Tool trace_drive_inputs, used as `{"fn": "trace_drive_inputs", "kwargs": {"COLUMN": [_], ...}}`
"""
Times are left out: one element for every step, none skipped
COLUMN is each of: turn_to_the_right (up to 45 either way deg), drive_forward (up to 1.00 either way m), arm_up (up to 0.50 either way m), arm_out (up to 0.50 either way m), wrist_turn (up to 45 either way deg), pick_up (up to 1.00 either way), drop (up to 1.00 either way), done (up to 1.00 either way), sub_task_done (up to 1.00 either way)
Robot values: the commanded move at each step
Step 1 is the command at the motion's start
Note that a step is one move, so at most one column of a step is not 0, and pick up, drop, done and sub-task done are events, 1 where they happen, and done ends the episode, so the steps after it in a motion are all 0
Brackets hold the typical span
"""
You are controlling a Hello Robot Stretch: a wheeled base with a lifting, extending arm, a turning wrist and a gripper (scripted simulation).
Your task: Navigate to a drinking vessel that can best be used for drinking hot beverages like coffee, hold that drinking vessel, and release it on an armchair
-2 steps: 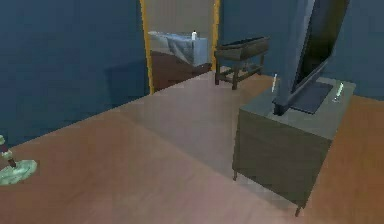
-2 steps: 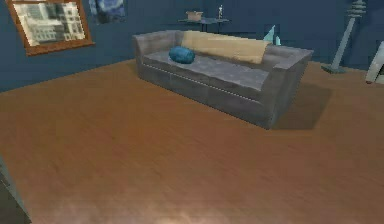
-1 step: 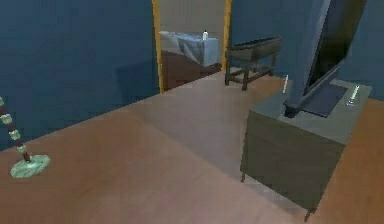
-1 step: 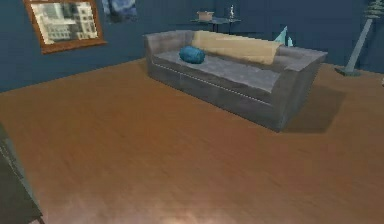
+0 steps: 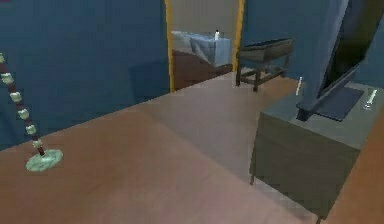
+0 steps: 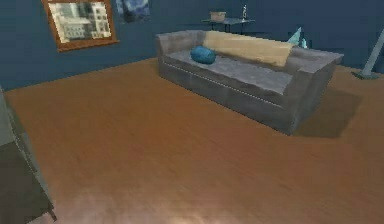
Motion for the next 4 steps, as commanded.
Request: {"fn": "trace_drive_inputs", "kwargs": {"turn_to_the_right": [0.0, -9.0, 0.0, 9.0], "drive_forward": [1.00, 0.00, 0.10, 0.00], "arm_up": [0.00, 0.00, 0.00, 0.00], "arm_out": [0.00, 0.00, 0.00, 0.00], "wrist_turn": [0.0, 0.0, 0.0, 0.0], "pick_up": [0.00, 0.00, 0.00, 0.00], "drop": [0.00, 0.00, 0.00, 0.00], "done": [0.00, 0.00, 0.00, 0.00], "sub_task_done": [0.00, 0.00, 0.00, 0.00]}}
